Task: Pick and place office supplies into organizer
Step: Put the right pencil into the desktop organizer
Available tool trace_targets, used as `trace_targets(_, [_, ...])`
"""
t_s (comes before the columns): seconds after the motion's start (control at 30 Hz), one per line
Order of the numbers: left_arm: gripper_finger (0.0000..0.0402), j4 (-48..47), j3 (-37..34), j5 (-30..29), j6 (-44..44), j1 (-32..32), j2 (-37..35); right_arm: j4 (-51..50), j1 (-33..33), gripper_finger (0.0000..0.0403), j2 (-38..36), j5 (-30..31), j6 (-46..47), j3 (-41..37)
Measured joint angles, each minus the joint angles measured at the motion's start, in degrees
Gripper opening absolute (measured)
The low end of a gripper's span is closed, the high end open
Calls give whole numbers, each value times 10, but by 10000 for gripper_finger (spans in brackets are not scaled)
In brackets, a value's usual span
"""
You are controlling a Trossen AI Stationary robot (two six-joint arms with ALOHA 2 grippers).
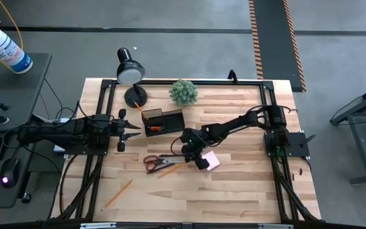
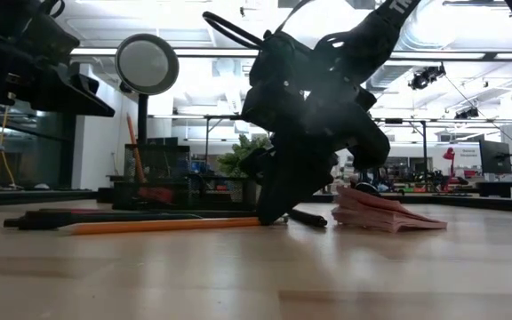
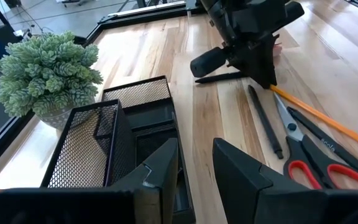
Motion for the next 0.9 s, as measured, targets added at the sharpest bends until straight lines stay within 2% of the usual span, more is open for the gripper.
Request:
trace_targets(0.37, [90, -1, 0, 0, 0, 0, 0, -16, 3, 5, -17, -34, 12, -3])
trace_targets(0.57, [90, -1, 0, 0, 0, 0, 0, -21, 2, 2, -53, -13, 10, -2])
trace_targets(0.77, [90, -4, 0, 0, 0, 0, 0, -97, 2, 2, -79, 24, -11, 41])
trace_targets(0.9, [90, -6, 0, 0, 0, 0, 0, -130, 2, 0, -80, 26, -11, 65])
